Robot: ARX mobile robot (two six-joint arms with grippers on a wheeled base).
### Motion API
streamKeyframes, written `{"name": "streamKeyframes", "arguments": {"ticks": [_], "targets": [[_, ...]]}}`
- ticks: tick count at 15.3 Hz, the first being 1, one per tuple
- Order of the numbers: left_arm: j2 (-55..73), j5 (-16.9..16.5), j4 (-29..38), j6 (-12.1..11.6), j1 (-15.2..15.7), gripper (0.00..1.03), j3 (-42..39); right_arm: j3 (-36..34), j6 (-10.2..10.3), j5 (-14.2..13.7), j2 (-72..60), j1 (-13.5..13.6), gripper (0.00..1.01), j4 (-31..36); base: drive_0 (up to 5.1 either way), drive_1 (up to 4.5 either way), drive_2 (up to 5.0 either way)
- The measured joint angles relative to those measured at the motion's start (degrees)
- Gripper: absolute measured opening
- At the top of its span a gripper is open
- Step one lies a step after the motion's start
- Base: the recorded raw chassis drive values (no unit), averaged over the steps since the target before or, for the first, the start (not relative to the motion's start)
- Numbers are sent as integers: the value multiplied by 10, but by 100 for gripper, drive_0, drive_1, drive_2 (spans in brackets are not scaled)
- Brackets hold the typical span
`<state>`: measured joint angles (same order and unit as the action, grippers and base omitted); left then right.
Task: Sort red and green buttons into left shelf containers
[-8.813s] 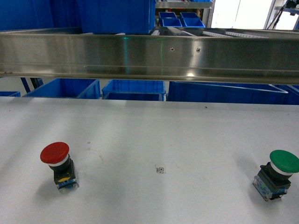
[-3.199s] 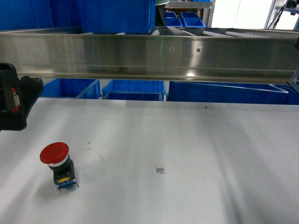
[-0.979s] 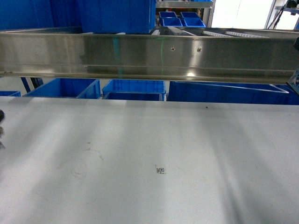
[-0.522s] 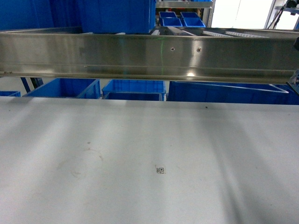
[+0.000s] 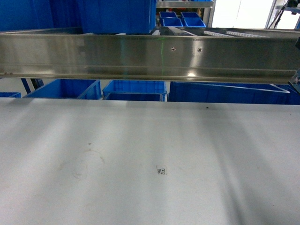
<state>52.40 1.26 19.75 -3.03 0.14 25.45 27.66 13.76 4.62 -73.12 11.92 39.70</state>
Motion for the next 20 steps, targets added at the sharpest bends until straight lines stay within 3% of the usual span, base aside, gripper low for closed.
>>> {"name": "streamKeyframes", "arguments": {"ticks": [20], "targets": [[1,-2,1,0,-1,31,2,0,0,1,0,-3,27,-1,0,0,0]]}}
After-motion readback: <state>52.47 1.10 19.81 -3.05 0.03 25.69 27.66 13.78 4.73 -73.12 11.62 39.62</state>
